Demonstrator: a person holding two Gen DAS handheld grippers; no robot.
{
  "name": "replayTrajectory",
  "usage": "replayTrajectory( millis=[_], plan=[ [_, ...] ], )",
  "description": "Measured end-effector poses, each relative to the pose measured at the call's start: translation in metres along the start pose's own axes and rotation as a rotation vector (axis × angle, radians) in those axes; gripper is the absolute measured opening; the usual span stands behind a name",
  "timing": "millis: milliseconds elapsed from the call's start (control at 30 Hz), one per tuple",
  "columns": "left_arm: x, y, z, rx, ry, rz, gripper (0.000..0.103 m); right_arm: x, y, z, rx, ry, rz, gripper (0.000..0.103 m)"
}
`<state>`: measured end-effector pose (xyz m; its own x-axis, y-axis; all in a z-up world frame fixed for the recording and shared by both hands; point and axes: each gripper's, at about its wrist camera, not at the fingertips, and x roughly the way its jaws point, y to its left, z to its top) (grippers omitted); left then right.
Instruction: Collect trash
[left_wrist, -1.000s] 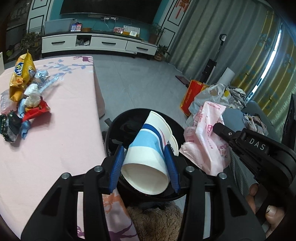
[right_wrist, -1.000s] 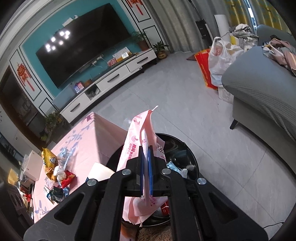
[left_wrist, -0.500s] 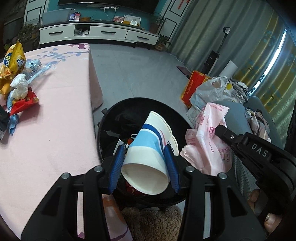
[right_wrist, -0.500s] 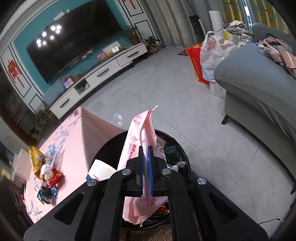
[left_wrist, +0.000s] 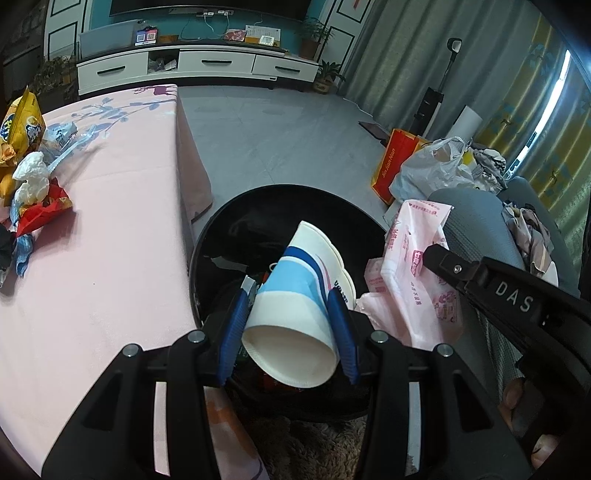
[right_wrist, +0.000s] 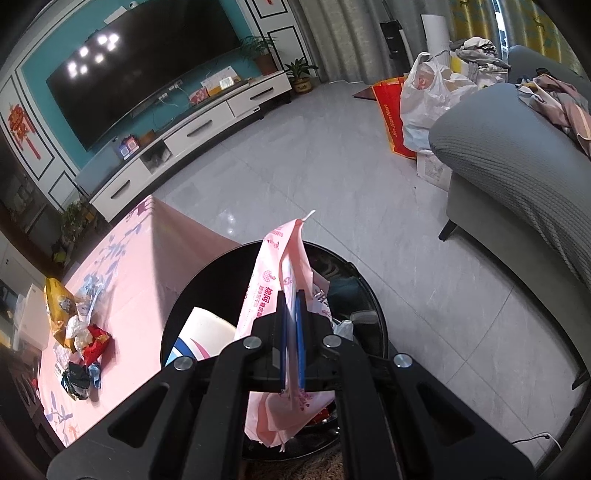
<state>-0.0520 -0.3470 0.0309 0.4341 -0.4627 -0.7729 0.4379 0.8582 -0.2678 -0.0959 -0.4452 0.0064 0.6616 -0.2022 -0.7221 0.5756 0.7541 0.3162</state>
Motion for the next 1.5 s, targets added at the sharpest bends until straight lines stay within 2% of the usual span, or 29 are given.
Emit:
replayTrajectory(
  millis=[533,700,733,800,833,867,900,1033,1067,1167,1233,1367,1500],
  plan=[
    [0.014,-0.010,-0.003,0.029,0.032,0.011,0.046,0.008,-0.005,-0.001,0.024,0.035,-0.013,0.006],
    [0.018,-0.011,-0.004,0.033,0.044,0.010,0.046,0.004,-0.011,-0.001,0.052,0.019,-0.015,0.008],
    [0.018,-0.011,-0.004,0.031,0.045,0.009,0.046,0.004,-0.011,-0.001,0.055,0.018,-0.014,0.010],
    [0.015,-0.011,-0.004,0.031,0.036,0.009,0.048,0.003,-0.013,0.000,0.070,0.014,-0.001,0.028],
    [0.014,-0.011,-0.003,0.031,0.033,0.012,0.055,0.002,-0.013,0.000,0.074,0.010,0.002,0.035],
    [0.012,-0.011,-0.003,0.030,0.031,0.015,0.066,0.001,-0.014,0.001,0.080,0.002,0.005,0.050],
    [0.009,-0.010,-0.003,0.029,0.024,0.026,0.071,-0.002,-0.015,0.001,0.094,-0.014,0.011,0.063],
    [-0.007,-0.008,-0.003,0.034,-0.013,0.043,0.089,-0.012,-0.017,0.002,0.141,-0.066,0.045,0.081],
    [-0.011,-0.006,-0.003,0.036,-0.024,0.047,0.091,-0.014,-0.018,0.003,0.154,-0.080,0.046,0.085],
    [-0.029,0.002,-0.003,0.042,-0.055,0.074,0.099,-0.019,-0.017,0.003,0.165,-0.106,0.038,0.091],
    [-0.042,0.010,-0.002,0.033,-0.081,0.095,0.100,-0.023,-0.015,0.003,0.167,-0.112,0.024,0.099],
    [-0.070,0.033,-0.001,-0.004,-0.131,0.160,0.100,-0.036,-0.009,0.002,0.172,-0.178,0.029,0.100],
    [-0.099,0.074,0.000,-0.075,-0.173,0.200,0.100,-0.045,0.003,0.002,0.162,-0.237,0.048,0.100]
  ],
)
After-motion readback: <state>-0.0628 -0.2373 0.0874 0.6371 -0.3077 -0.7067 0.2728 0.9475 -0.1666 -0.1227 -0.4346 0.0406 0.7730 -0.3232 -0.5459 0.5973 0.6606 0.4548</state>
